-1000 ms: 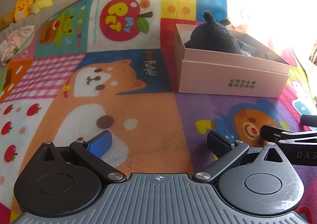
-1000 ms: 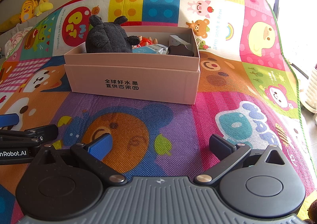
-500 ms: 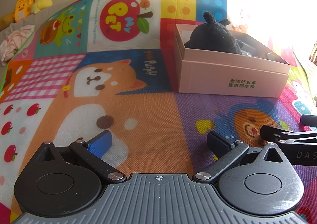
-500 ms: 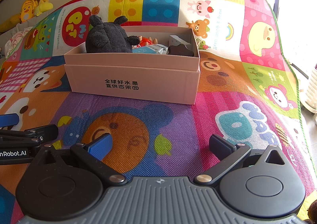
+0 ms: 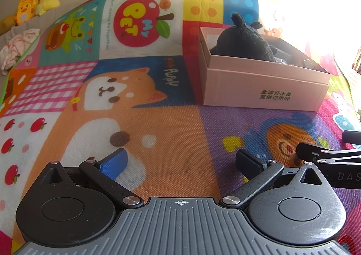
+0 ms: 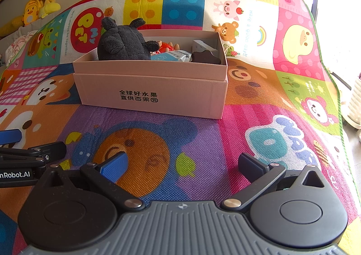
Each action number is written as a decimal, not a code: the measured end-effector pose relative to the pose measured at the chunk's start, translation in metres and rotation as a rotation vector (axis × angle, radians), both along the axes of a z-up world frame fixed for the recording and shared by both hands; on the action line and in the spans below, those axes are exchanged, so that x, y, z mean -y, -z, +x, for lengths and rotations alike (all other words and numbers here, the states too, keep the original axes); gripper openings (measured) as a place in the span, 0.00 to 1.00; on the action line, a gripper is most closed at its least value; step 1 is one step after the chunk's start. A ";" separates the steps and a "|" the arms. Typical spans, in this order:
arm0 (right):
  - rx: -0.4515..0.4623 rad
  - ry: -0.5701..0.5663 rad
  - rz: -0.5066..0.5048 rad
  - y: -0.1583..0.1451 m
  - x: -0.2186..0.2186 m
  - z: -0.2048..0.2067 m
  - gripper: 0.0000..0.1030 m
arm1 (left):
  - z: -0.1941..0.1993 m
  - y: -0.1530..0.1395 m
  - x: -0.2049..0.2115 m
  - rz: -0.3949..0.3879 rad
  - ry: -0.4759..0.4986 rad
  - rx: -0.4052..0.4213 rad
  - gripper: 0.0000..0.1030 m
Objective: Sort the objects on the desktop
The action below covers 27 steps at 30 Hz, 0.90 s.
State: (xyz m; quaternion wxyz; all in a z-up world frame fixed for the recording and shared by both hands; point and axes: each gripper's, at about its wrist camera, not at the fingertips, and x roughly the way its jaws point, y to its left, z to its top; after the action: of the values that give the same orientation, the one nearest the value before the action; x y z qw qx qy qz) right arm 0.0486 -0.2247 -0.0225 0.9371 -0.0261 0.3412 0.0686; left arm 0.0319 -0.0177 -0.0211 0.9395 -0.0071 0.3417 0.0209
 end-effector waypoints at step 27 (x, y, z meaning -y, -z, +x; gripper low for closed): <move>0.000 0.000 0.000 0.000 0.000 0.000 1.00 | -0.001 -0.005 -0.005 -0.006 0.045 -0.060 1.00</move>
State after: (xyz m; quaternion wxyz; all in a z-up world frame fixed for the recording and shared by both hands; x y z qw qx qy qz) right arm 0.0487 -0.2246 -0.0225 0.9371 -0.0263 0.3412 0.0684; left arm 0.0312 -0.0125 -0.0164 0.9290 -0.0015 0.3701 -0.0009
